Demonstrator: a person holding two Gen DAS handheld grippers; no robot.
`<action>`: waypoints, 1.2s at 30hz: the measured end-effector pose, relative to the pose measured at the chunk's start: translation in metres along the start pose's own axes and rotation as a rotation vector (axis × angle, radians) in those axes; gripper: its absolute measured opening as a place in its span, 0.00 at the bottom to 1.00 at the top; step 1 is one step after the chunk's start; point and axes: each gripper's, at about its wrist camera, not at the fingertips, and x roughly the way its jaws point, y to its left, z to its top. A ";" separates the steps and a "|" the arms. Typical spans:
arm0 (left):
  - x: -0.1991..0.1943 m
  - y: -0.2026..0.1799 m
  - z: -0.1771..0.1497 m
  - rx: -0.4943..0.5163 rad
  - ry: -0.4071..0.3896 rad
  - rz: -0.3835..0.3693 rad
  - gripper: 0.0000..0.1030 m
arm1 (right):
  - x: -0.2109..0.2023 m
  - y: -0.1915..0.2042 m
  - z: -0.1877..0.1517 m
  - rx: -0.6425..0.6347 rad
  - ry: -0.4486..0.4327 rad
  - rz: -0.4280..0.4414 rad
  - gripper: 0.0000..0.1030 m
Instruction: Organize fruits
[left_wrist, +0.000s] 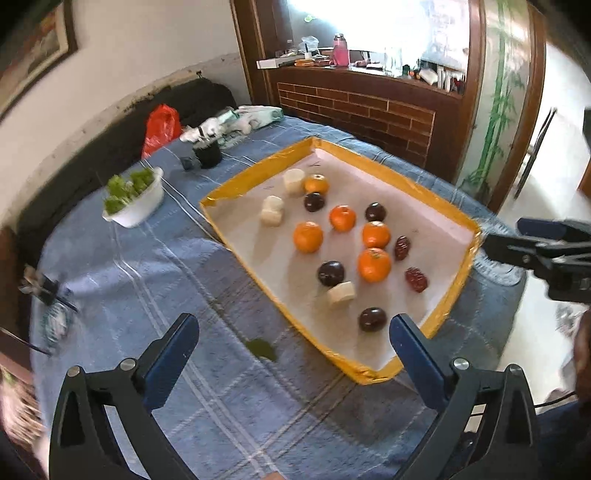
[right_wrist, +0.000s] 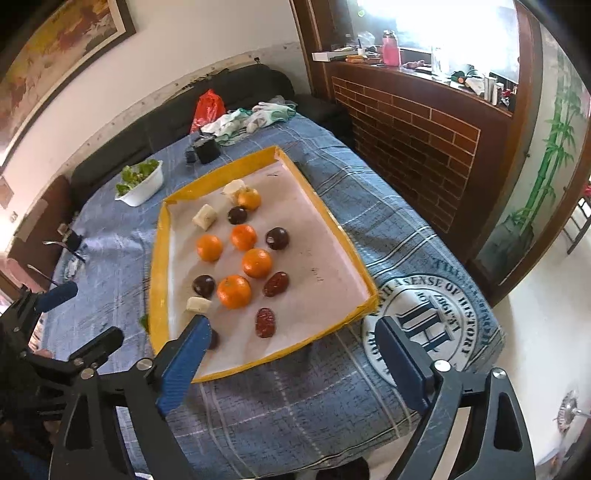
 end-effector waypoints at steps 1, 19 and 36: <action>-0.001 -0.002 0.002 0.028 0.010 0.022 1.00 | 0.000 0.001 0.000 0.003 0.000 0.005 0.93; -0.007 -0.001 0.003 0.036 -0.066 0.104 1.00 | -0.008 0.011 0.005 -0.034 -0.012 -0.050 0.97; -0.006 -0.014 -0.002 0.086 -0.043 0.054 1.00 | -0.009 0.012 -0.004 -0.012 -0.004 -0.055 0.97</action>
